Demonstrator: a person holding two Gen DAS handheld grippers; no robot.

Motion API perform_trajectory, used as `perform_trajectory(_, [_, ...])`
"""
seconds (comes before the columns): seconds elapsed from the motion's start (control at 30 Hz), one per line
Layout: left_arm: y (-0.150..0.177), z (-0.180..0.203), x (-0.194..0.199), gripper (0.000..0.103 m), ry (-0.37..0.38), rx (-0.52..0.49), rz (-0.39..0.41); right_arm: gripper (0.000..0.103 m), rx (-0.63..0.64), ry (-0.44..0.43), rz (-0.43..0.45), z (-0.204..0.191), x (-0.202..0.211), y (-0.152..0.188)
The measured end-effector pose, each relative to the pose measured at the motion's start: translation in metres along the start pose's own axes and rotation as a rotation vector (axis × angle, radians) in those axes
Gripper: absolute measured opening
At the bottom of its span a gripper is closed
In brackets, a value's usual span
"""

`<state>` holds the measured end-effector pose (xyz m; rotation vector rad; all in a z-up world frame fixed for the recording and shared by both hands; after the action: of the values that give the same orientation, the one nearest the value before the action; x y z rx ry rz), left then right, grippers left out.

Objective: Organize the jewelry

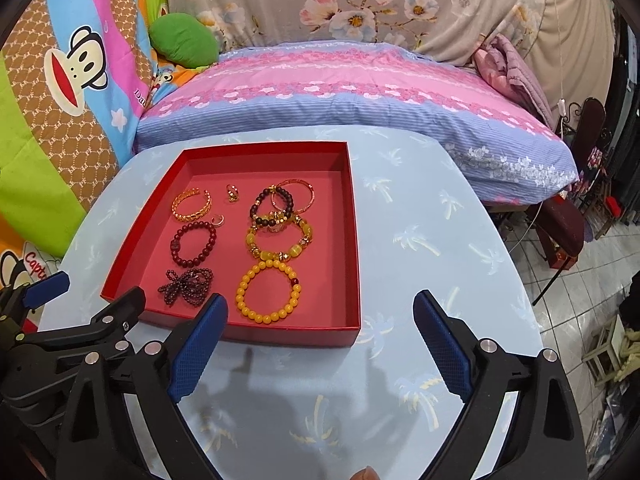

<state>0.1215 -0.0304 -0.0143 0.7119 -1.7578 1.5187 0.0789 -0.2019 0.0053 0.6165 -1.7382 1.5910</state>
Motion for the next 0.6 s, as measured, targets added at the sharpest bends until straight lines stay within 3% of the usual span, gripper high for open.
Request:
perform_trajectory(0.27, [0.0009,0.0012,0.0010,0.094,0.000,0.008,0.003,0.090,-0.013,-0.035,0.002,-0.0003,-0.0009,0.0001])
perform_trajectory(0.6, [0.0016,-0.0025,0.0012,0.094,-0.005,0.021,0.000,0.090,-0.006,-0.017,0.008,-0.0034,-0.0002,0.0020])
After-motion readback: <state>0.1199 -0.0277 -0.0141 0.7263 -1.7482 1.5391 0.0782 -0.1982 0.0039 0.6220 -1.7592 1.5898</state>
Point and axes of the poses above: each gripper's, at about its wrist camera, not at the fingertips, and x roughly against the way its jaws point, z to its right, y to its underside, the point moved 6 cm from there along -x, roughly the way its jaws point, and after that the axes turned 1 degree about -y, right-handed, at the moved point
